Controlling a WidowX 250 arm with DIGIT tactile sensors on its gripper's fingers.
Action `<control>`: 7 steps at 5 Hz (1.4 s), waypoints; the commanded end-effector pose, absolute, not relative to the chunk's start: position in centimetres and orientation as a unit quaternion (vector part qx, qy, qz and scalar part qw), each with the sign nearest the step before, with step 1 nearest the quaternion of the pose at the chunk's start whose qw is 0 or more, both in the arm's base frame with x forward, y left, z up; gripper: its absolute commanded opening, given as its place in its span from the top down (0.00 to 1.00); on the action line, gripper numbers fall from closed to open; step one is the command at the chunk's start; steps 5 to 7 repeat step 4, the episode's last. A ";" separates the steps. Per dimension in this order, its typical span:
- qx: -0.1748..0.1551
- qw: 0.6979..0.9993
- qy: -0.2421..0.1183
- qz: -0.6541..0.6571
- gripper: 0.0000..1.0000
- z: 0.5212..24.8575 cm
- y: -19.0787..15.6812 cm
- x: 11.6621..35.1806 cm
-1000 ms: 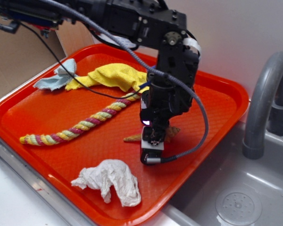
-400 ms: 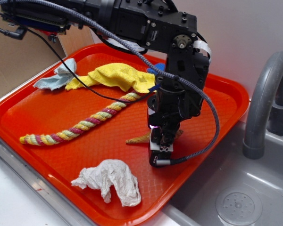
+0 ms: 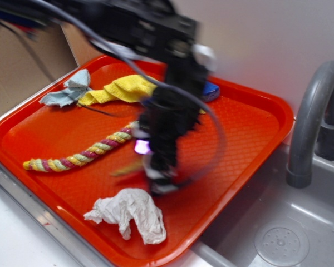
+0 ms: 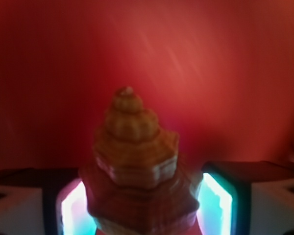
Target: Grab the shell.
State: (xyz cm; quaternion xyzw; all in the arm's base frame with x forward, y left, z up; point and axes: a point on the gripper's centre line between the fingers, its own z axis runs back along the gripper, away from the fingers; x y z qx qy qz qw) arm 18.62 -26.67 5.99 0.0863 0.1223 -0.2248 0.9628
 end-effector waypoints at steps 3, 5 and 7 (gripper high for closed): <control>-0.009 0.993 -0.034 0.114 1.00 17.8 -8.7 12.0; -0.024 0.994 -0.053 0.089 1.00 18.0 -8.8 12.2; -0.024 0.994 -0.053 0.089 1.00 18.0 -8.8 12.2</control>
